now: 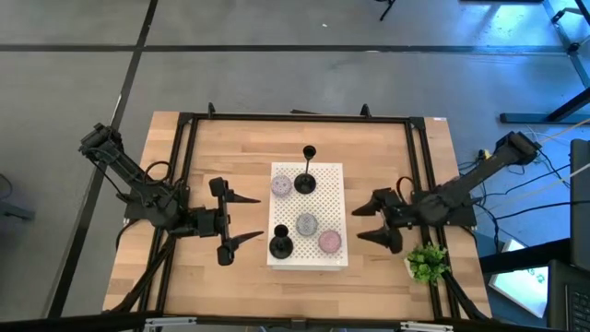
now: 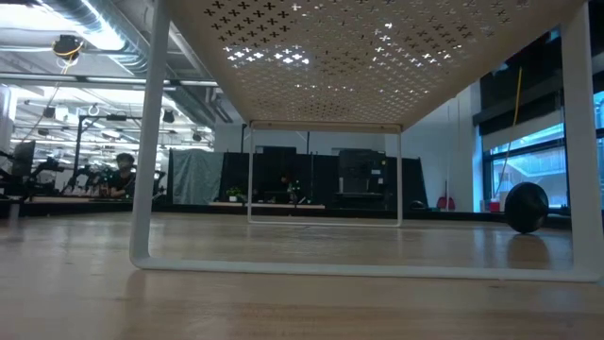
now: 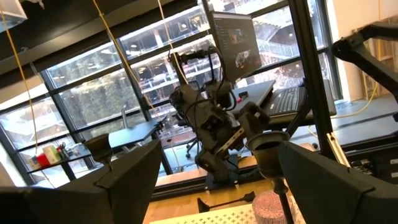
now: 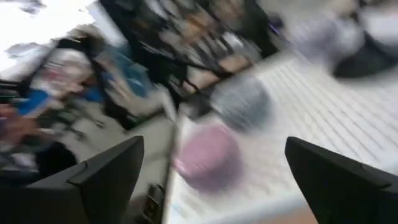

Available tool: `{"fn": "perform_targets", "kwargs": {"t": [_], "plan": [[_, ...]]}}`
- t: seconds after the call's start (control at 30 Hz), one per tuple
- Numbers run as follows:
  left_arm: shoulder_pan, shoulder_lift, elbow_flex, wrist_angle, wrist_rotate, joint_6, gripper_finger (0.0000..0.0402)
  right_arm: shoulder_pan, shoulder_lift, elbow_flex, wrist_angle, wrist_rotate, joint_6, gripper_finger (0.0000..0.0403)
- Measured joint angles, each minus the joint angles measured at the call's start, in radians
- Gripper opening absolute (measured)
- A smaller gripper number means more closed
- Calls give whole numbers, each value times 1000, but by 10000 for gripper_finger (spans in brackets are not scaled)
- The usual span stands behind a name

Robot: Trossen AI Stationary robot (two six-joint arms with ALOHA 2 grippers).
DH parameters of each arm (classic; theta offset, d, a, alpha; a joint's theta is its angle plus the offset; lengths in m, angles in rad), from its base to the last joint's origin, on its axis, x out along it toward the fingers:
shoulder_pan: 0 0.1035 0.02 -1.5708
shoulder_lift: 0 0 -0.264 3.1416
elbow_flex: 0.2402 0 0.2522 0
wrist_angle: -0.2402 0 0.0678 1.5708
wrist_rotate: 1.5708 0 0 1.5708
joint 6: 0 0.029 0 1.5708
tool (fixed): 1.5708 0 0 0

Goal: Pick & Place candle stick holders
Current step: Put the candle holder on the shelf

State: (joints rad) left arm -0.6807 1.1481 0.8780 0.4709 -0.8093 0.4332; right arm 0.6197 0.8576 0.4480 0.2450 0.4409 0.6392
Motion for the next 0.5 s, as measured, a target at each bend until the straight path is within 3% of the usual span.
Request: {"fn": "perform_targets", "kwargs": {"t": [0.23,0.5], "plan": [[0,0,0,-5,0,0,322,2,-18,214,-742,61,404,371],[0,0,0,-4,0,0,322,3,20,217,-1206,-7,901,343]]}}
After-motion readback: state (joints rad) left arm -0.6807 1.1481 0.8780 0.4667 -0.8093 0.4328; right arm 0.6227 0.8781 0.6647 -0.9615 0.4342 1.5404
